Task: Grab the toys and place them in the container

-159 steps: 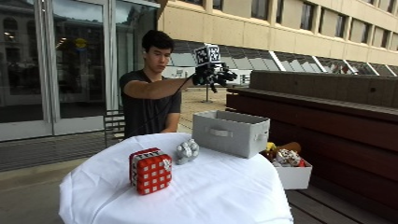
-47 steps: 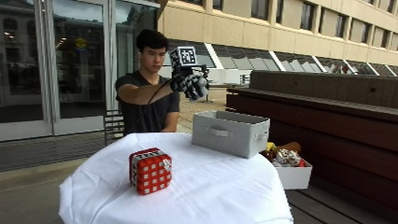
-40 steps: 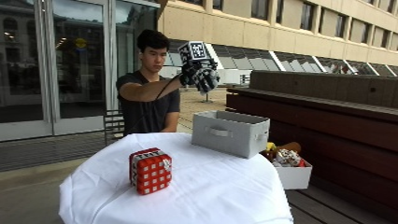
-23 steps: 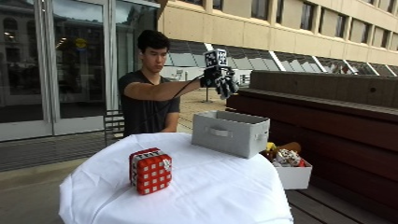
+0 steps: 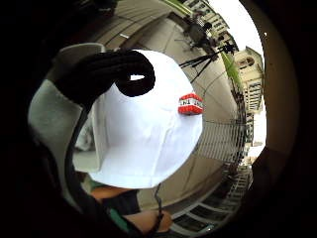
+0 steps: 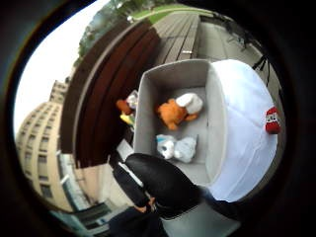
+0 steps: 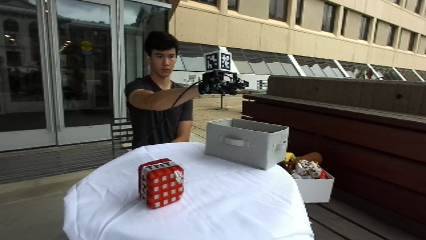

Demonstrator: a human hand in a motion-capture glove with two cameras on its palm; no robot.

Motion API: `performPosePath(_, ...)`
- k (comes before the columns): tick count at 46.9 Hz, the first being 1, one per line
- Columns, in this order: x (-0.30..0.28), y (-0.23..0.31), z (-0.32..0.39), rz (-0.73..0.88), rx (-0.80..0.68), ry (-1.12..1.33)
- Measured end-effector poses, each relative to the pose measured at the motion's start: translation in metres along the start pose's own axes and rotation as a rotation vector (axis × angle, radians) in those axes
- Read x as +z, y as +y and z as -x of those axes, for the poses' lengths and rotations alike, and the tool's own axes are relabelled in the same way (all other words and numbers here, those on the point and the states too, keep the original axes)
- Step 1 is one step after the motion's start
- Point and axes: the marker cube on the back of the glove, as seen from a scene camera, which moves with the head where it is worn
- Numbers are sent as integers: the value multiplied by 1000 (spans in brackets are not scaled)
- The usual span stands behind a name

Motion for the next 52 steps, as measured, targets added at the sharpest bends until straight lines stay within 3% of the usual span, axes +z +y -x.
performPosePath(13, 16, -7, -188, 67, 188, -18)
performPosePath(26, 96, -28, -318, 156, 294, -48)
performPosePath(43, 236, -23, -363, 321, 373, -105)
performPosePath(52, 273, -14, -360, 407, 373, -94)
